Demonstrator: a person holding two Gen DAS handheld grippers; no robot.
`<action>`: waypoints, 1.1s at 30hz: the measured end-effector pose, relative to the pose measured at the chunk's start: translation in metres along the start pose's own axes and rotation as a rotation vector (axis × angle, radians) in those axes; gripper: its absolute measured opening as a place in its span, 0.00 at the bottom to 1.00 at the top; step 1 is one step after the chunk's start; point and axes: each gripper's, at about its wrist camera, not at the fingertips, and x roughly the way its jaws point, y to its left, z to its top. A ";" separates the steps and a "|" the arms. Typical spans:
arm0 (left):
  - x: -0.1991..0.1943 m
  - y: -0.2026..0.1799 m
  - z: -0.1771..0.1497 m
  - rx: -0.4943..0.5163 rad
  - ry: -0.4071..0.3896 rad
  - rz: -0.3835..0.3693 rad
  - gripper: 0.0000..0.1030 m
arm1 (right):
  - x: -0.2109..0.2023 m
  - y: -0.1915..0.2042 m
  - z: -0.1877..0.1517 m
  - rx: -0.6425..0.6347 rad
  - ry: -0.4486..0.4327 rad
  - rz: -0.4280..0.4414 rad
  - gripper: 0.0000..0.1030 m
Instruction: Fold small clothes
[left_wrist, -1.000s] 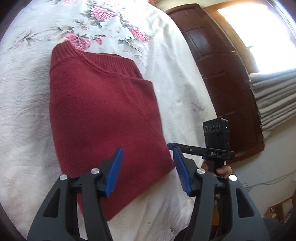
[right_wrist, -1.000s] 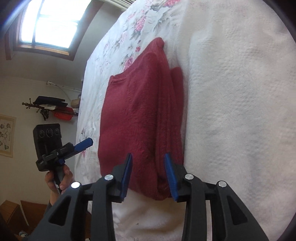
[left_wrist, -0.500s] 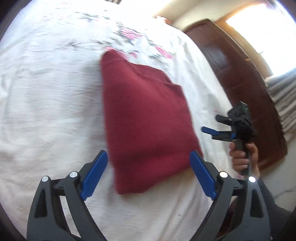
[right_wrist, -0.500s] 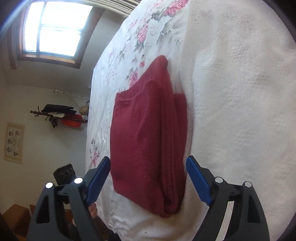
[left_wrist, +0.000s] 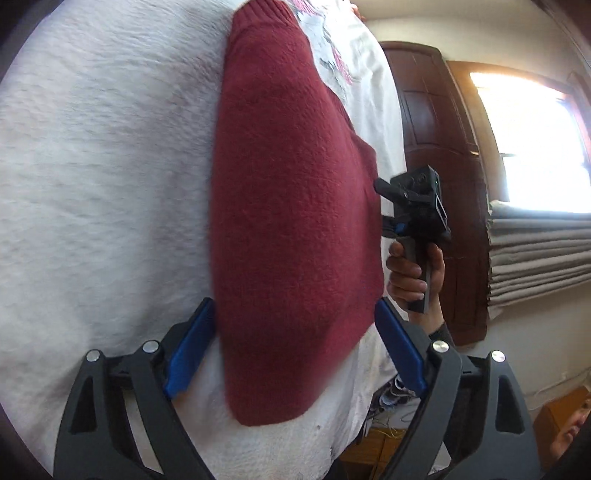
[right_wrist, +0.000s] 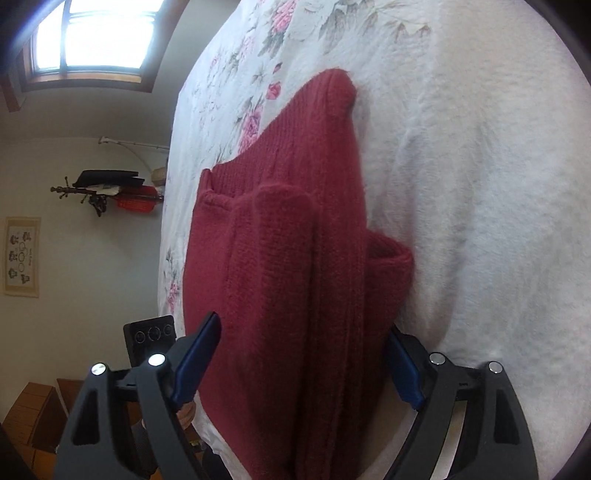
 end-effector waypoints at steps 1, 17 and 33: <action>0.001 0.001 -0.001 -0.002 0.004 0.009 0.82 | 0.003 -0.001 0.003 -0.012 0.003 0.002 0.82; 0.028 -0.026 0.010 -0.008 0.023 0.100 0.44 | 0.008 0.012 -0.002 -0.027 -0.035 0.046 0.38; -0.119 -0.062 -0.098 0.044 -0.144 0.120 0.39 | 0.038 0.146 -0.091 -0.144 -0.033 0.181 0.35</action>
